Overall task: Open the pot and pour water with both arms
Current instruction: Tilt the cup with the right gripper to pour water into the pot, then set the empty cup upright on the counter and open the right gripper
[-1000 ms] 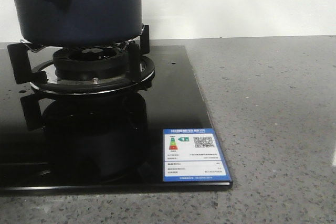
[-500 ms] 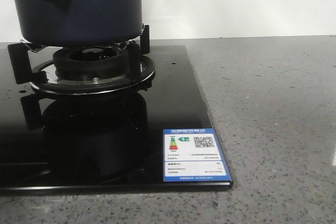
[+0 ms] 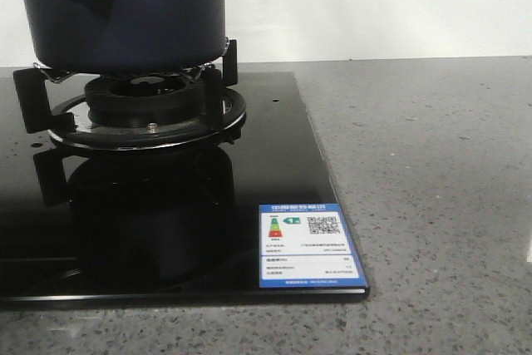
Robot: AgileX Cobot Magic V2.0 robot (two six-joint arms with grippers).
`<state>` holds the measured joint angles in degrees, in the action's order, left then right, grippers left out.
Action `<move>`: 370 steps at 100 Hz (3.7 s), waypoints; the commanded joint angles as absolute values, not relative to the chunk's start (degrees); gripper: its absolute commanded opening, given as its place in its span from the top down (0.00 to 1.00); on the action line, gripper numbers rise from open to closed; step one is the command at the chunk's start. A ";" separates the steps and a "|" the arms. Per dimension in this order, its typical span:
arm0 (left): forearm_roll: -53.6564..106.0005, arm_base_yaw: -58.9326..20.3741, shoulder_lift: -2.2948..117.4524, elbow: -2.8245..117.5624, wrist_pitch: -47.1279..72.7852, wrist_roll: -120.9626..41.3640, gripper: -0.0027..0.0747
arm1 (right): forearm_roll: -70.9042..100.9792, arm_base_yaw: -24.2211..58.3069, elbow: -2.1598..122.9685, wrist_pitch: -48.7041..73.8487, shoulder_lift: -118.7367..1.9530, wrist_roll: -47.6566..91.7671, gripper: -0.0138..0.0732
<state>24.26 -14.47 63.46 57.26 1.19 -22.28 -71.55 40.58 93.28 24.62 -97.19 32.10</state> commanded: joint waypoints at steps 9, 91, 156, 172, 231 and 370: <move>24.16 -14.37 61.74 59.44 -5.27 -22.27 0.53 | -74.28 40.66 95.24 23.11 -94.29 32.37 0.48; 24.27 -14.62 61.74 59.44 -5.73 -22.27 0.53 | -65.71 40.66 95.24 33.16 -91.87 3.55 0.48; 24.05 -20.31 61.61 59.83 -7.47 -22.27 0.53 | -22.34 13.03 67.07 14.18 -64.42 -9.95 0.48; 24.05 -20.31 61.61 59.83 -7.47 -22.27 0.53 | -21.77 7.66 48.65 -2.38 -58.67 -9.94 0.48; 24.05 -20.31 61.61 59.83 -7.47 -22.27 0.53 | -19.11 -1.16 29.93 -35.75 -71.84 -9.94 0.48; 24.05 -20.31 61.61 59.83 -8.00 -22.27 0.53 | -19.11 -1.16 29.93 -25.16 -67.94 -9.94 0.15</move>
